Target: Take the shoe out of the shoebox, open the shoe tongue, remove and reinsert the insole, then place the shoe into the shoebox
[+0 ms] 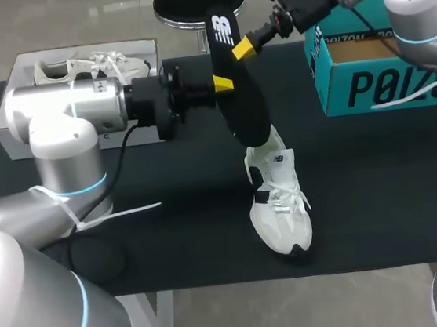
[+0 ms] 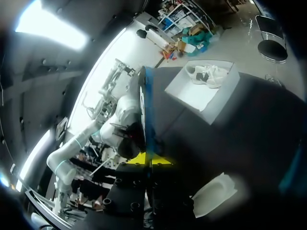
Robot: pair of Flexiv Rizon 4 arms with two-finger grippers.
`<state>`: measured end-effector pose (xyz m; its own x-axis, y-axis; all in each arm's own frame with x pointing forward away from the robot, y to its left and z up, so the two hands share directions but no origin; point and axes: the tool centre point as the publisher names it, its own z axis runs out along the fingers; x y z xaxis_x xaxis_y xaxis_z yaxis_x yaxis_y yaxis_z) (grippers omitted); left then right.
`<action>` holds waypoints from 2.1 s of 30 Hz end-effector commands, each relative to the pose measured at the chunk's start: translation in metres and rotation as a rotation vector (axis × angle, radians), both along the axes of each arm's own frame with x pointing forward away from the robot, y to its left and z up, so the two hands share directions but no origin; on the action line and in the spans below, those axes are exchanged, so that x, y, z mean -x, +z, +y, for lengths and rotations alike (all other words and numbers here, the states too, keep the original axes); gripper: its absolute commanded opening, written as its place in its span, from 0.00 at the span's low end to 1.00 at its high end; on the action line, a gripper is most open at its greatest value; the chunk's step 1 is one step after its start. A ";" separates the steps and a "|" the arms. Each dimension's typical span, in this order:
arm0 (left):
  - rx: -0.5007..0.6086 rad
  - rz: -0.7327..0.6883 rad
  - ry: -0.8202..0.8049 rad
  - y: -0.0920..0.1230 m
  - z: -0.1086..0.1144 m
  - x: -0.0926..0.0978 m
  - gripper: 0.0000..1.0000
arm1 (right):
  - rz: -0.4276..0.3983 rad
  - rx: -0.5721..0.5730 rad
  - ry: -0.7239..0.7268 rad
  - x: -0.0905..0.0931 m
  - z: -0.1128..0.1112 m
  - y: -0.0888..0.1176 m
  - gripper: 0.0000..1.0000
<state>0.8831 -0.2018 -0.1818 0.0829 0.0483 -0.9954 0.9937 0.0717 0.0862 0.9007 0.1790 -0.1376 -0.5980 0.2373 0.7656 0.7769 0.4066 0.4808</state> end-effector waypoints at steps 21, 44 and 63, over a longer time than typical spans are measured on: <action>-0.010 0.012 0.017 -0.002 -0.001 -0.007 0.00 | -0.033 0.077 -0.206 0.020 -0.036 0.011 1.00; -0.012 0.042 -0.023 -0.001 0.002 -0.015 0.00 | -0.426 0.975 -0.540 0.154 -0.150 0.108 1.00; -0.023 0.087 -0.048 0.000 -0.001 -0.007 0.00 | -0.684 0.970 -0.514 0.153 -0.152 0.133 1.00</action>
